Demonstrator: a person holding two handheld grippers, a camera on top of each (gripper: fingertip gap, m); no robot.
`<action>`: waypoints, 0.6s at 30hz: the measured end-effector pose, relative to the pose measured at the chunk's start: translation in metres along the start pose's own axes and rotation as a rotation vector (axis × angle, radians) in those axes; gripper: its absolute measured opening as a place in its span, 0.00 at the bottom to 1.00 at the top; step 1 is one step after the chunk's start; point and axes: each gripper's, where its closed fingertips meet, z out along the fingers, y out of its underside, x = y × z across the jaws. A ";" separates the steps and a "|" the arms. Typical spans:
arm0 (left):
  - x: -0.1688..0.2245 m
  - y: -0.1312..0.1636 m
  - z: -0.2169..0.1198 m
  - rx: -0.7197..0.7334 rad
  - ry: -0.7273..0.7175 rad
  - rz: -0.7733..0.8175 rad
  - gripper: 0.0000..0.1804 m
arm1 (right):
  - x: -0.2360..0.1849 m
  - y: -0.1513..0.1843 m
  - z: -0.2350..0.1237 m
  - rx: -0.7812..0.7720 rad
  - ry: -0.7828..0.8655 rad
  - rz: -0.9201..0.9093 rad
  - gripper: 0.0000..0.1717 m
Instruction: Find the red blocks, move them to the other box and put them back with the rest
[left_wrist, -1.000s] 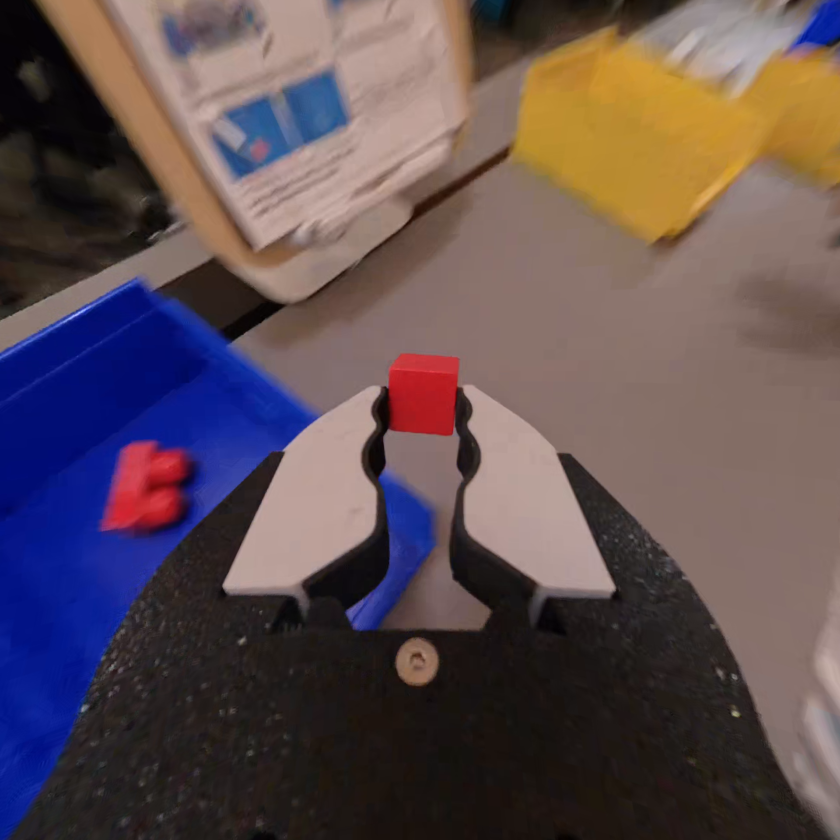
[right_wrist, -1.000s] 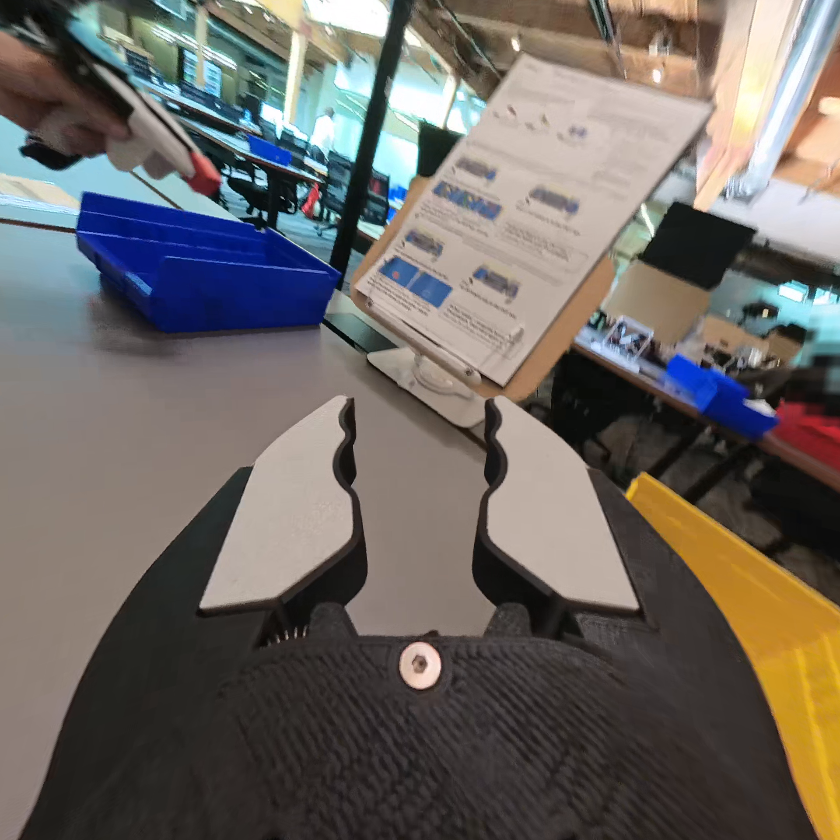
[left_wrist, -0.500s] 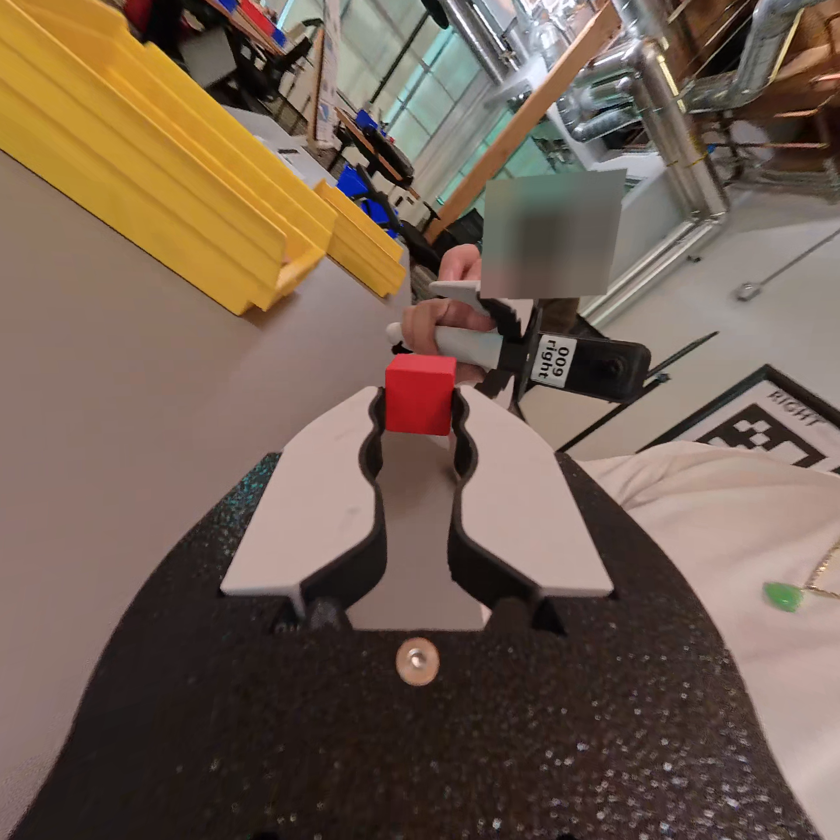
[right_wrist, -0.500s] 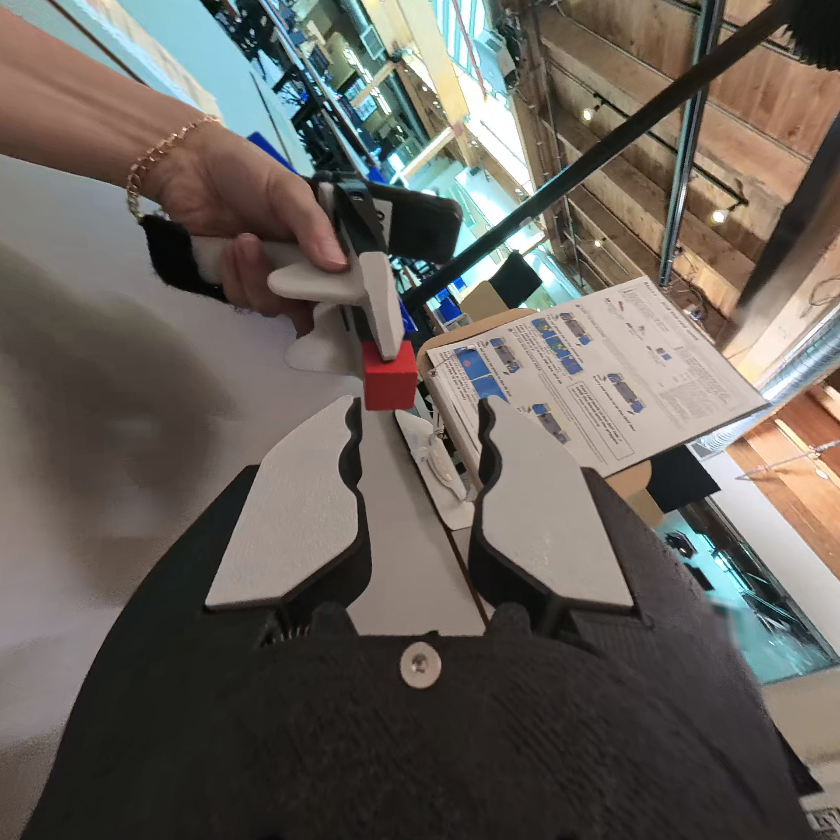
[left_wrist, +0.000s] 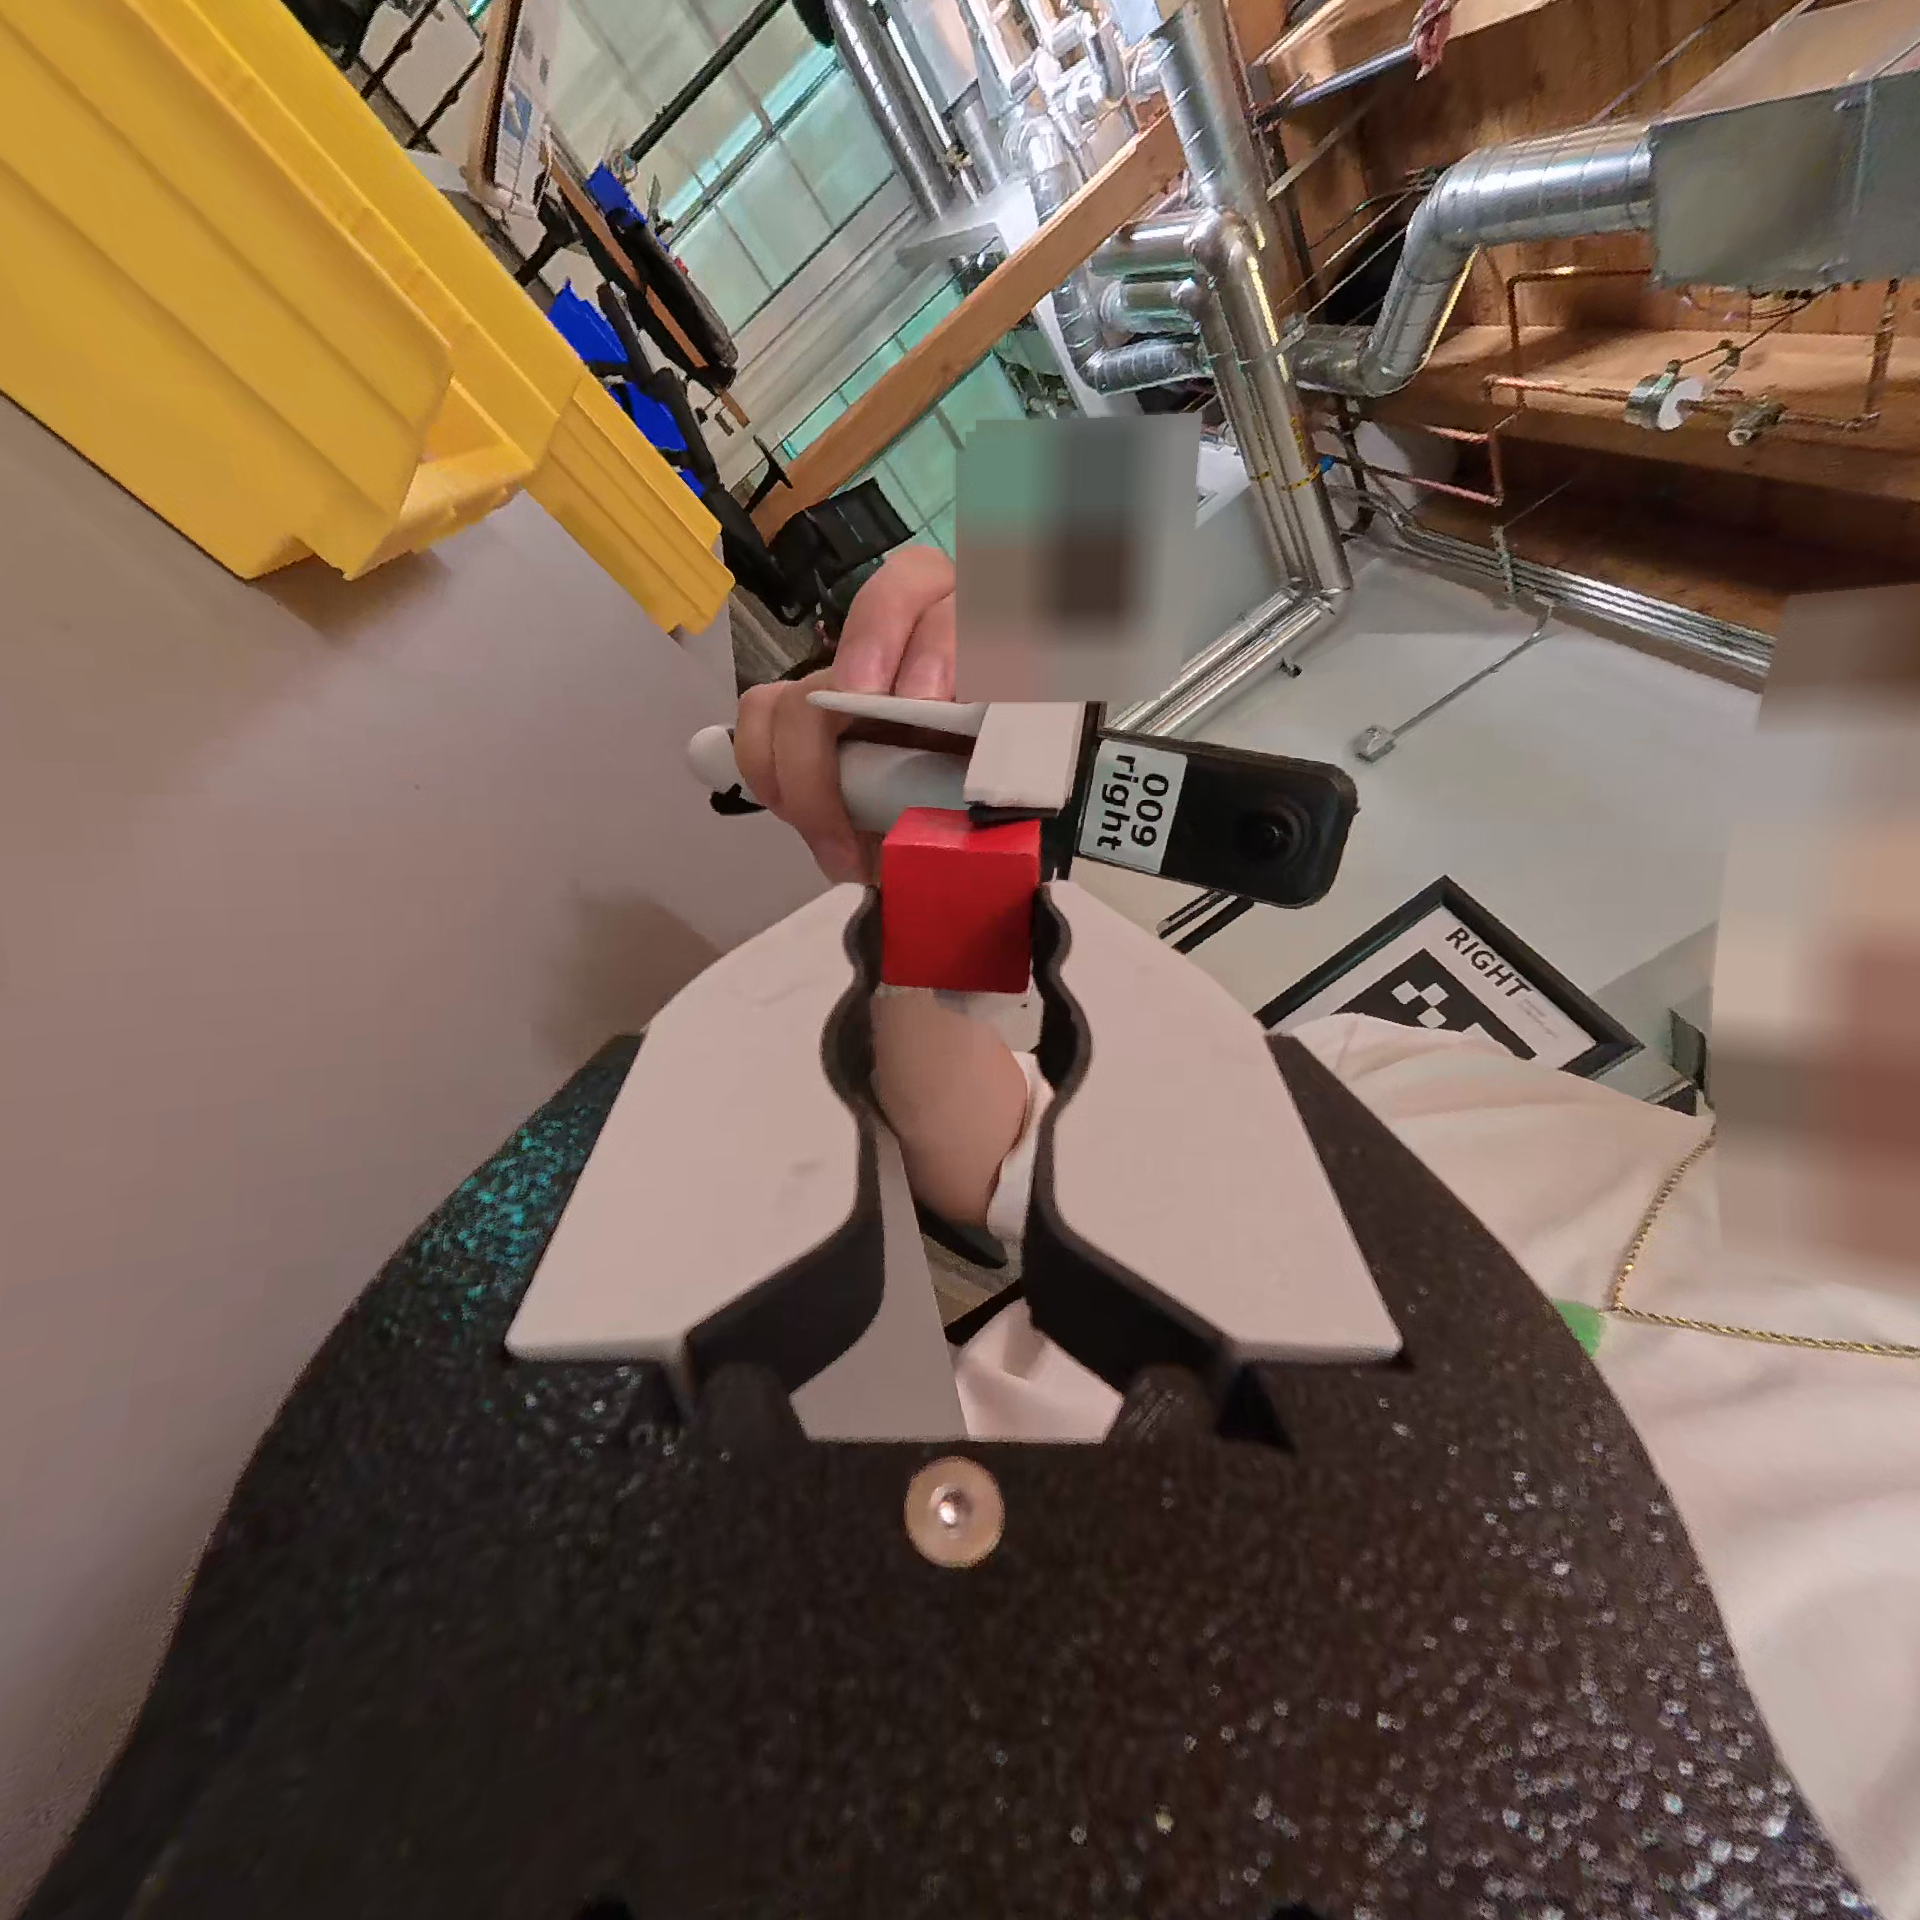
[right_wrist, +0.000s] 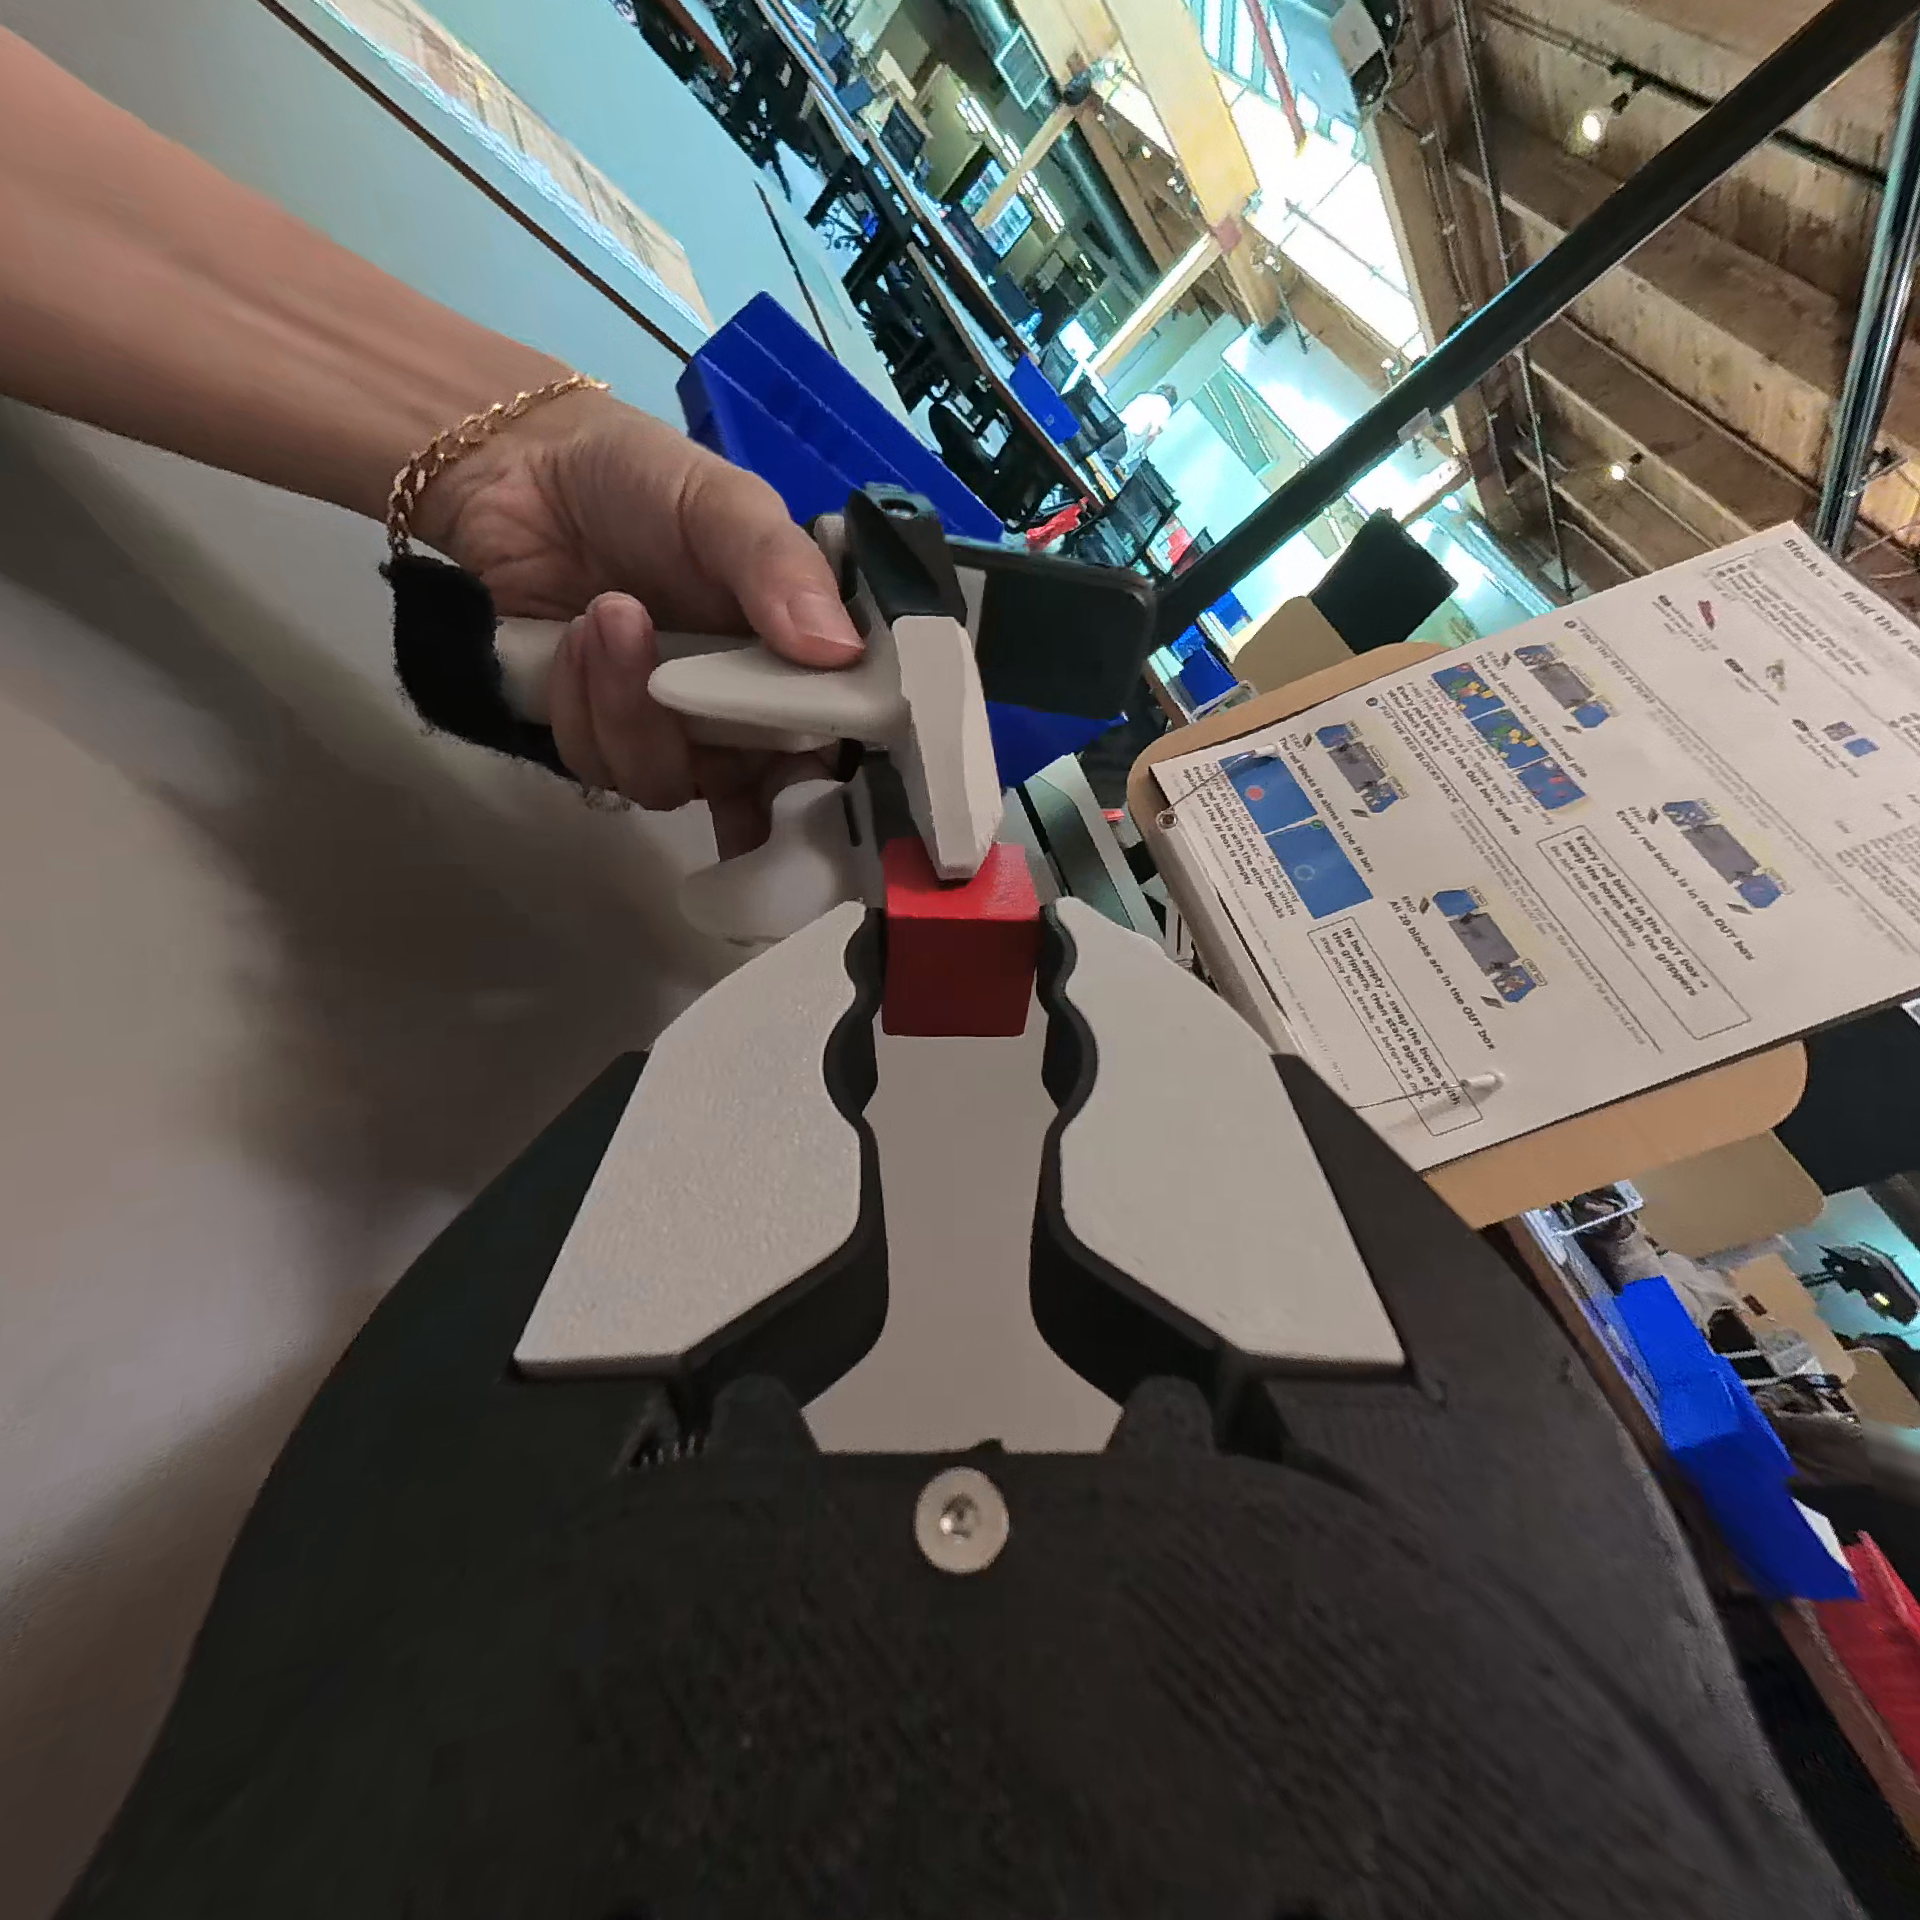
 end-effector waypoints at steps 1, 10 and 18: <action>0.000 -0.001 -0.001 0.011 0.005 0.002 0.15 | 0.001 0.000 0.001 -0.003 0.002 0.016 0.17; -0.033 -0.037 -0.033 0.243 -0.335 0.269 0.23 | 0.081 0.058 -0.055 -0.281 0.377 0.239 0.17; -0.050 -0.046 -0.046 0.249 -0.644 0.481 0.28 | 0.173 0.161 -0.178 -0.624 0.728 0.600 0.16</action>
